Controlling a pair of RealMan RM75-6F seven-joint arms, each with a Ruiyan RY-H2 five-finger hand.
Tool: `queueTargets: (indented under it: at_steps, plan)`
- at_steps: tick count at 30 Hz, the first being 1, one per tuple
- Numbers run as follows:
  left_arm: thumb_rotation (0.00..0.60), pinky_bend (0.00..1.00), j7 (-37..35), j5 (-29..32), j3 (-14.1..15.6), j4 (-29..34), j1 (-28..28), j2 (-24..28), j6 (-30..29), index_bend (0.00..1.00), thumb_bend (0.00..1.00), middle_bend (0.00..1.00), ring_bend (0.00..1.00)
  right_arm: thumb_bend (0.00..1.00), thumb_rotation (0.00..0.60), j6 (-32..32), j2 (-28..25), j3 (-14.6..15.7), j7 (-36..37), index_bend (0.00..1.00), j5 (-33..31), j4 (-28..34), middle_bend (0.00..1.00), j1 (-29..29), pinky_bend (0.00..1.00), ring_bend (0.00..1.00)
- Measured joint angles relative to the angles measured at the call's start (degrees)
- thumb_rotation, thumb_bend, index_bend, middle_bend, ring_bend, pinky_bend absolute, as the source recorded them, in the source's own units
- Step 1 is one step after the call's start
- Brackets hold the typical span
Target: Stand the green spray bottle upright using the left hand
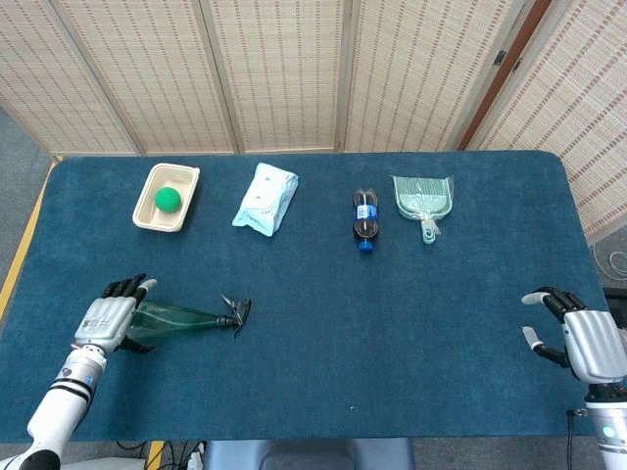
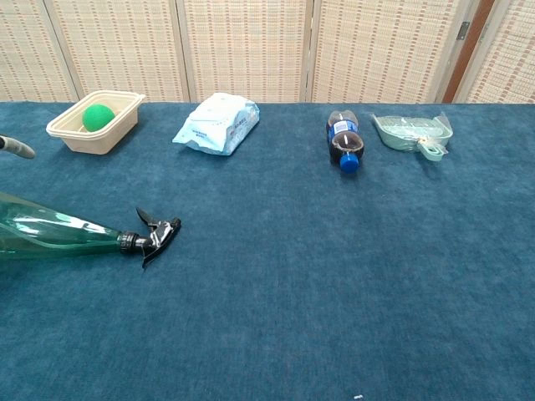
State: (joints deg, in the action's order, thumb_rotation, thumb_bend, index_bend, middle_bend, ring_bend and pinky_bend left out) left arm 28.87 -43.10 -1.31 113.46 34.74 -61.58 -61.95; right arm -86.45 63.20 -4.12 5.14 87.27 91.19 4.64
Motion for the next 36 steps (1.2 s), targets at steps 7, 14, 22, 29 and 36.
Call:
queueTargets:
  at_steps: [7,14,22,29,36]
  plan:
    - [0.600,0.00,5.38,3.83,-0.13,-2.04,3.43,-4.07,1.10,0.00,0.00,0.00,0.00,0.24,0.600,-0.25,-0.11,0.15,0.64,0.42,-0.28,-0.48,0.39,-0.53,0.81,0.38]
    - [0.600,0.00,10.59,9.71,-0.30,-3.70,6.61,-8.16,-0.16,0.01,0.00,0.00,0.00,0.24,0.600,-0.44,0.04,0.22,1.44,0.42,-0.32,-1.19,0.39,-0.83,0.81,0.38]
    - [0.600,0.00,14.52,12.70,-0.41,-5.62,8.93,-12.12,-2.44,0.21,0.00,0.12,0.00,0.24,0.600,-0.24,0.28,0.29,1.84,0.42,-0.34,-1.65,0.40,-0.90,0.81,0.38]
    - [0.600,0.00,16.06,15.32,-0.24,-7.56,10.34,-14.07,-1.94,0.29,0.00,0.18,0.00,0.24,0.600,-0.08,0.35,0.35,2.18,0.42,-0.40,-1.91,0.40,-0.98,0.81,0.38]
    - [0.600,0.00,17.04,17.09,-0.06,-9.67,11.31,-15.63,-1.78,0.32,0.00,0.20,0.00,0.24,0.600,0.22,0.52,0.47,2.54,0.42,-0.54,-2.27,0.40,-1.07,0.81,0.38]
